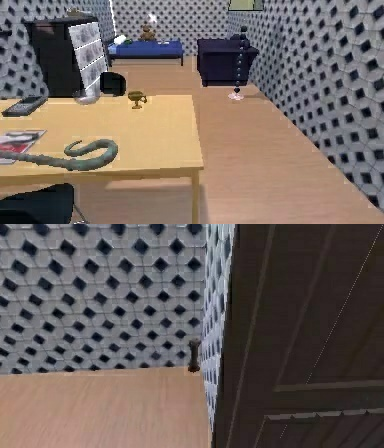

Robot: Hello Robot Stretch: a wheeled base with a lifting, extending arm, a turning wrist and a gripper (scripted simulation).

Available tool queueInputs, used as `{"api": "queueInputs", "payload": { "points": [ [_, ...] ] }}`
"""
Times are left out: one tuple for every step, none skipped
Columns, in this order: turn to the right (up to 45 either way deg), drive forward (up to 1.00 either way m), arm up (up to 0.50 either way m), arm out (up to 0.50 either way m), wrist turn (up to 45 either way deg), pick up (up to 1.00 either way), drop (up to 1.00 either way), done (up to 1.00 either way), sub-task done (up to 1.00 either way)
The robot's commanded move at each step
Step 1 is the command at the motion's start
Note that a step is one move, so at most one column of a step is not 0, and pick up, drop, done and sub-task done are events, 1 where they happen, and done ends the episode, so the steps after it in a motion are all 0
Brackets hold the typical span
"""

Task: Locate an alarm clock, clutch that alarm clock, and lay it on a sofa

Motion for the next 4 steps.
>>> {"api": "queueInputs", "payload": {
  "points": [
    [36.0, 0.00, 0.00, 0.00, 0.0, 0.00, 0.00, 0.00, 0.00],
    [0.0, 0.80, 0.00, 0.00, 0.0, 0.00, 0.00, 0.00, 0.00],
    [-39.0, 0.00, 0.00, 0.00, 0.0, 0.00, 0.00, 0.00, 0.00],
    [0.0, 1.00, 0.00, 0.00, 0.0, 0.00, 0.00, 0.00, 0.00]
  ]
}}
